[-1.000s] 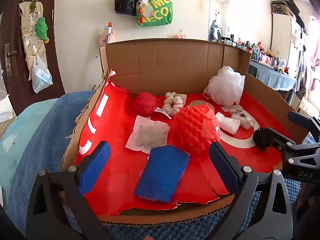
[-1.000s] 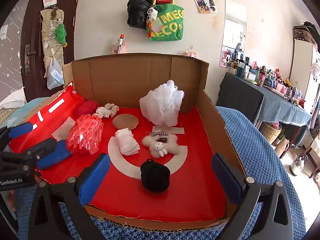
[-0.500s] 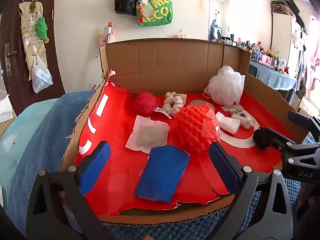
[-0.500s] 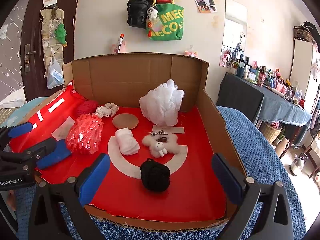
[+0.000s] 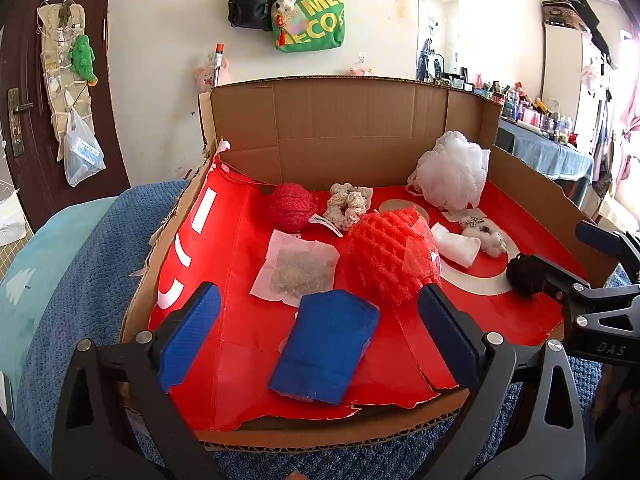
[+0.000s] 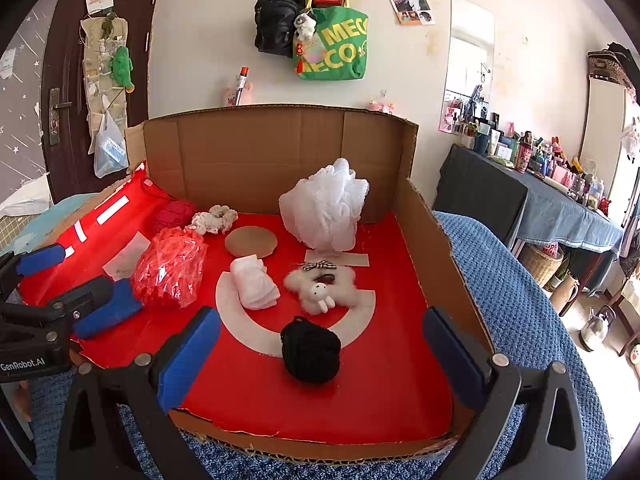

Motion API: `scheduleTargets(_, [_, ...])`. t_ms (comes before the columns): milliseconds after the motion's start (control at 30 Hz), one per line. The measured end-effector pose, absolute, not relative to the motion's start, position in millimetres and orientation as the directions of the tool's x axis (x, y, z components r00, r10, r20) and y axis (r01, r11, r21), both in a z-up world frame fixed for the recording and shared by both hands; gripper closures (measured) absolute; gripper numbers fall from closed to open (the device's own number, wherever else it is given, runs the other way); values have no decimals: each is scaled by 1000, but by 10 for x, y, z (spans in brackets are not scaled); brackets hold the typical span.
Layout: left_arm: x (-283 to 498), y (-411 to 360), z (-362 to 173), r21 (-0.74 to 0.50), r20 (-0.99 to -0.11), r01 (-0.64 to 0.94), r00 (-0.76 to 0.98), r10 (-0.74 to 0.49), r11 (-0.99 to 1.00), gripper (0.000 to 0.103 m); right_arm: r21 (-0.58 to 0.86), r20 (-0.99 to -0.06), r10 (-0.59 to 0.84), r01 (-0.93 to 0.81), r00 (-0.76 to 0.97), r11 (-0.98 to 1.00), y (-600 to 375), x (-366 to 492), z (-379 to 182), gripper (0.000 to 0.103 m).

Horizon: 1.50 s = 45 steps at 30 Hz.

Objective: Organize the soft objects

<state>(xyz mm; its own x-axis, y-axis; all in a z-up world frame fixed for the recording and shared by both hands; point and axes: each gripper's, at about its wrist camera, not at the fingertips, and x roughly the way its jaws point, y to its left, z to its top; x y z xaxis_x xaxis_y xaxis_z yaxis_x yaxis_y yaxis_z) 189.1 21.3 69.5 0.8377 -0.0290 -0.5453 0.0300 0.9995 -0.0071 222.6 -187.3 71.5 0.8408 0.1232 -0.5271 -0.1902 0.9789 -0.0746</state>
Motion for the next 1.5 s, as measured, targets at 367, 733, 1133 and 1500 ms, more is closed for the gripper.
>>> scheduleTargets(367, [1897, 212, 700, -6, -547, 30, 837, -29, 1000, 3, -74, -528, 124, -191, 840, 979, -1872, 2227, 715, 0])
scheduleTargets(733, [1902, 209, 700, -5, -548, 30, 836, -28, 1000, 3, -73, -529, 123, -190, 840, 979, -1876, 2220, 714, 0])
scheduleTargets(1133, [1724, 267, 806, -39, -531, 33, 846, -49, 999, 0, -63, -493, 138, -193, 859, 979, -1893, 2111, 780, 0])
scheduleTargets(1500, [1021, 294, 1082, -63, -536, 21, 843, -52, 998, 0, -31, -475, 189, -231, 860, 972, -1944, 1480, 1116, 0])
